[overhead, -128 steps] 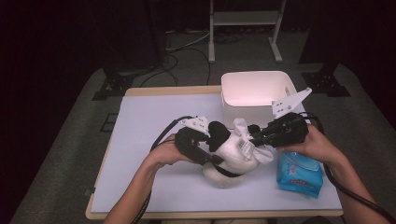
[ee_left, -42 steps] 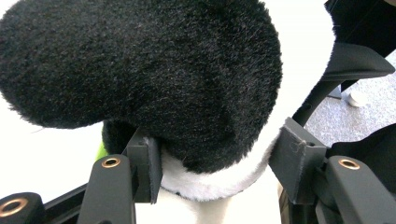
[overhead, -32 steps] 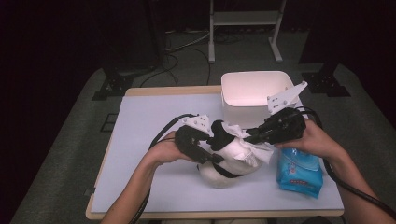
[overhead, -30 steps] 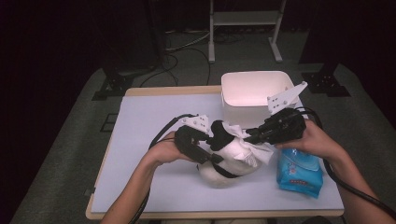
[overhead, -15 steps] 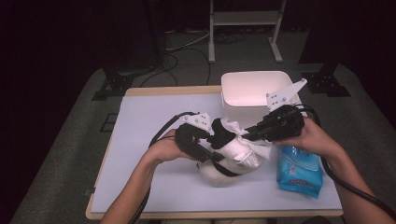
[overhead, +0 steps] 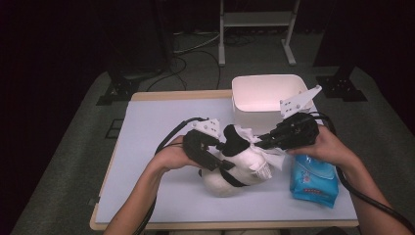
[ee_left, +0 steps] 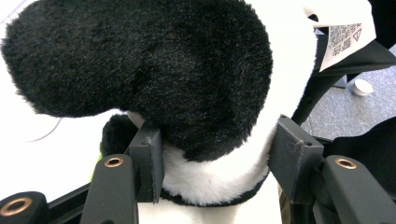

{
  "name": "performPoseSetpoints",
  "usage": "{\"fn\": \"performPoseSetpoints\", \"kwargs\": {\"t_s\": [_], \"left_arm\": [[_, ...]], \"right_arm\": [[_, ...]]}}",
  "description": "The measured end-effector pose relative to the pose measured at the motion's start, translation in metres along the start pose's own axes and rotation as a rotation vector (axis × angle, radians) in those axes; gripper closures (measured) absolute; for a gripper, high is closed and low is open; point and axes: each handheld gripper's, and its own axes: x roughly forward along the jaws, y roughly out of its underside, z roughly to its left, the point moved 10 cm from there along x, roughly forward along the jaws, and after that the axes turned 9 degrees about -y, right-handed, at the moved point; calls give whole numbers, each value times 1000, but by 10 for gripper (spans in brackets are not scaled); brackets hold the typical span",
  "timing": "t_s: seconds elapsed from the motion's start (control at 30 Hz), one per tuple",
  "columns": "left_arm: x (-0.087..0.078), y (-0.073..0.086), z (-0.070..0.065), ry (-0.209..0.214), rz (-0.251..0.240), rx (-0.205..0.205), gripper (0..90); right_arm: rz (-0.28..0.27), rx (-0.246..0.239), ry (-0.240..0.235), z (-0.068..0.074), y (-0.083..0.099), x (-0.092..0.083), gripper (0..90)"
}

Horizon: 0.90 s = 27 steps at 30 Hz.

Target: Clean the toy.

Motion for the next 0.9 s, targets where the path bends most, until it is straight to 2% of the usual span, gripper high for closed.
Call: {"fn": "performPoseSetpoints", "kwargs": {"t_s": [0.1, 0.37, 0.4, 0.5, 0.6, 0.87, 0.9], "left_arm": [[5, -2, -4, 10, 6, 16, 433], [6, 0, -2, 7, 2, -5, 425], [4, 1, -1, 4, -1, -12, 425], [5, -1, -1, 11, -3, -5, 426], [9, -4, -4, 17, 3, 9, 426], [15, -5, -6, 27, 12, 10, 420], [16, -4, -5, 23, 18, 7, 417]], "right_arm": [[8, -3, -5, -1, -4, 4, 806], [1, 7, -2, -2, -2, 5, 806], [14, 11, 8, -3, 2, 3, 806], [17, 19, 10, -3, 6, 2, 806], [13, 13, 9, -1, 3, 2, 806], [5, -19, 5, 2, -10, 6, 804], [25, -23, 8, 4, -9, 9, 803]]}}
